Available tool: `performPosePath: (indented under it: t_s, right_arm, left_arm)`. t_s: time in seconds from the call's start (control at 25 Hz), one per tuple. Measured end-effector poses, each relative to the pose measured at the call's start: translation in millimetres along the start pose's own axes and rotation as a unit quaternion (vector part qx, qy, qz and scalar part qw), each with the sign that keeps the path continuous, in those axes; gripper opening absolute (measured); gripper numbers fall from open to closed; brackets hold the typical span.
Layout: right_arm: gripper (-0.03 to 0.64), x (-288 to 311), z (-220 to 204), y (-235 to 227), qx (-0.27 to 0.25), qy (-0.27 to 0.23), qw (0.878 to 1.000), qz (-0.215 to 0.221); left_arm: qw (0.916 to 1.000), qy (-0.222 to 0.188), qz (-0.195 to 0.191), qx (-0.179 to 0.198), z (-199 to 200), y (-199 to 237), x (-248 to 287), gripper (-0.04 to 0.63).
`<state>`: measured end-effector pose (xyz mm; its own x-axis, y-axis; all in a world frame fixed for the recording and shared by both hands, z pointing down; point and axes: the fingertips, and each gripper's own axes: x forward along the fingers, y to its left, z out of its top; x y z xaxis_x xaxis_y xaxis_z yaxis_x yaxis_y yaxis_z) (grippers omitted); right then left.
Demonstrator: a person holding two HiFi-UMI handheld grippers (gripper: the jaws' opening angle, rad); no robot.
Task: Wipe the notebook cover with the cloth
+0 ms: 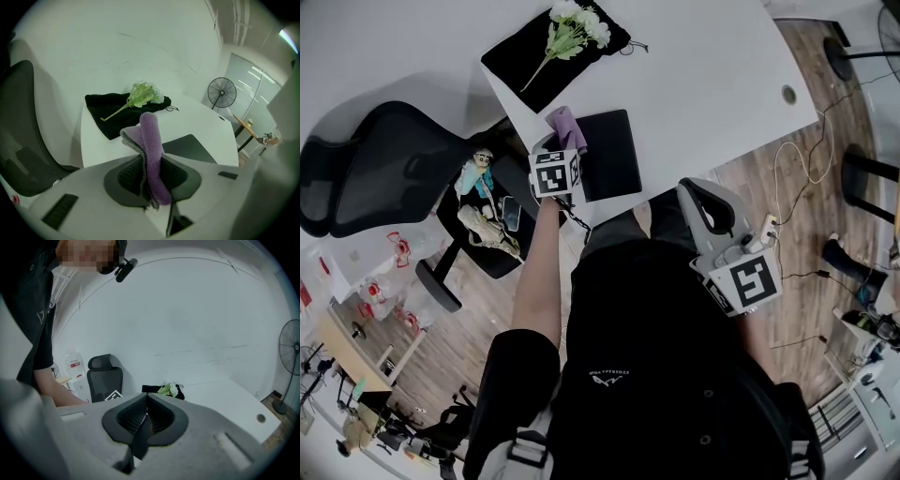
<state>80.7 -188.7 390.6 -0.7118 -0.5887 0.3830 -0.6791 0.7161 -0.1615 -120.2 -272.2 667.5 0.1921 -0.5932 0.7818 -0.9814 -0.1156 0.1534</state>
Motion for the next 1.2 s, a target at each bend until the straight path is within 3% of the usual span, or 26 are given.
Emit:
performPosePath:
  t_s: [0.32, 0.56, 0.84, 1.2]
  right_arm:
    - [0.005, -2.5, 0.4, 4.3, -0.001, -0.001, 1.000, 0.005]
    - [0.005, 0.0, -0.1, 10.4, -0.008, 0.000, 1.000, 0.014]
    - [0.005, -0.2, 0.8, 10.7, -0.007, -0.004, 1.000, 0.015]
    - [0.005, -2.4, -0.6, 12.4, -0.007, -0.006, 1.000, 0.012]
  left_arm:
    - [0.9995, 0.004, 0.029, -0.008, -3.7, 20.7, -11.7, 0.083]
    - [0.9995, -0.019, 0.024, -0.006, 3.6, 23.2, -27.9, 0.083]
    - [0.9995, -0.032, 0.003, 0.002, 10.5, 10.1, -43.7, 0.083]
    - [0.9974, -0.043, -0.057, 0.013, 16.0, -33.2, -61.0, 0.083]
